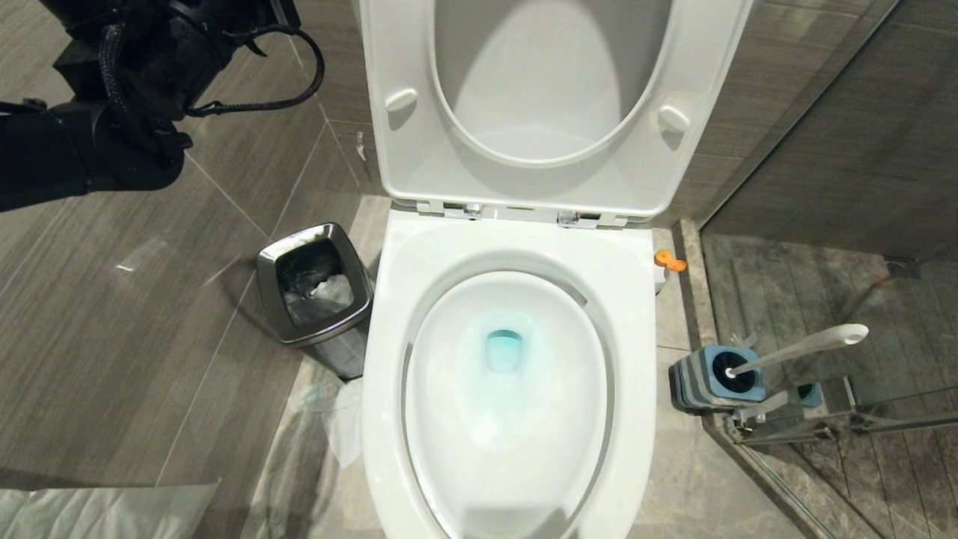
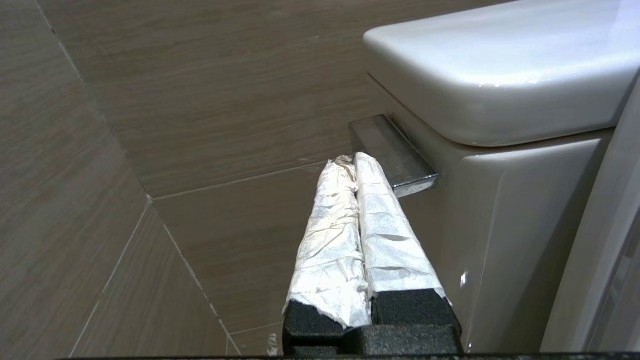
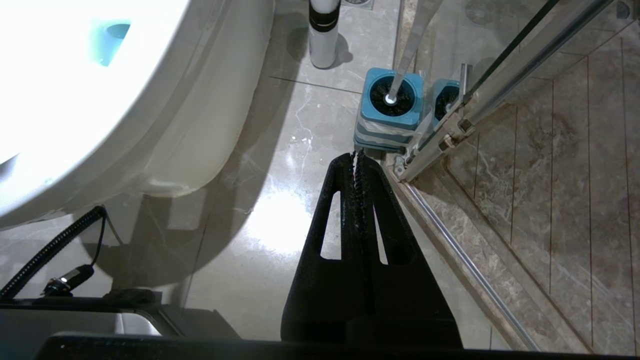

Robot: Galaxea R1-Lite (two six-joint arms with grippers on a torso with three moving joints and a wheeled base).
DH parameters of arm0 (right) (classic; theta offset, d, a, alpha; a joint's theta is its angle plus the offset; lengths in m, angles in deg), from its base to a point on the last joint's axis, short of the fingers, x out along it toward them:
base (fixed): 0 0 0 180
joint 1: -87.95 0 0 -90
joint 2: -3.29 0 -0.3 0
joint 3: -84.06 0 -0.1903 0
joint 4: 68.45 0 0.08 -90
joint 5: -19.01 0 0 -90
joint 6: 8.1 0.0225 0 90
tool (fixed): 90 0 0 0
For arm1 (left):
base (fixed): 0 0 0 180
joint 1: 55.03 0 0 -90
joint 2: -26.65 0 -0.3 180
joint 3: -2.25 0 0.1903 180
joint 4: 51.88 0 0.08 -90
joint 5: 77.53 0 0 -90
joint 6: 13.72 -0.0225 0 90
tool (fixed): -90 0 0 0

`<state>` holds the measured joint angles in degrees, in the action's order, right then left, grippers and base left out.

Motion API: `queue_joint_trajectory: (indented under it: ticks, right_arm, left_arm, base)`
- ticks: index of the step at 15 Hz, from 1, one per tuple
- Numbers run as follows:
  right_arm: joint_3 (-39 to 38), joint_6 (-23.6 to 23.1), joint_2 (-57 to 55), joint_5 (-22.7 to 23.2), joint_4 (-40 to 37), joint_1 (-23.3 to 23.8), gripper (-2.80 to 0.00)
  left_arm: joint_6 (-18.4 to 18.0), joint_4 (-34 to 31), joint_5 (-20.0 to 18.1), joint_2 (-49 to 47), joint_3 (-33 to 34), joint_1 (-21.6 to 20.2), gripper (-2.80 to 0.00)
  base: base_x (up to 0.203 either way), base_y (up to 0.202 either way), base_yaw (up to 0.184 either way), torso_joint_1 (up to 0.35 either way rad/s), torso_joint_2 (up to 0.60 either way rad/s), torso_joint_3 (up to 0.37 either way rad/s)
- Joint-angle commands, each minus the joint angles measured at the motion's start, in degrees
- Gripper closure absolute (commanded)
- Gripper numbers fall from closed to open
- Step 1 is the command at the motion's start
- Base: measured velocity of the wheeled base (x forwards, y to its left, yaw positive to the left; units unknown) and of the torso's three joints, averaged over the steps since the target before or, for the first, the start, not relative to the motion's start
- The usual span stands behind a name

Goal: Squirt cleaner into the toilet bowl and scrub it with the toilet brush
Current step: Flush the toilet

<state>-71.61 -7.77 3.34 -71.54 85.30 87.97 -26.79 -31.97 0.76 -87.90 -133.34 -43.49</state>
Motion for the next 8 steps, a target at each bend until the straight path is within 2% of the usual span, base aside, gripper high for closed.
queue_joint_trajectory:
  ticks: [1, 4, 8]
  right_arm:
    - [0.0, 0.0, 0.0, 0.0, 0.0, 0.0, 0.0]
    - [0.0, 0.0, 0.0, 0.0, 0.0, 0.0, 0.0]
    - [0.0, 0.0, 0.0, 0.0, 0.0, 0.0, 0.0]
  left_arm:
    - [-0.1, 0.9, 0.0, -0.6, 0.1, 0.1, 0.0]
    - [0.1, 1.4, 0.3, 0.0, 0.1, 0.2, 0.0]
    - [0.5, 3.0, 0.3, 1.3, 0.1, 1.9, 0.0]
  base:
    - [0.0, 0.0, 0.0, 0.0, 0.0, 0.0]
    - [0.0, 0.0, 0.0, 0.0, 0.0, 0.0]
    - [0.0, 0.0, 0.0, 0.007, 0.0, -0.112]
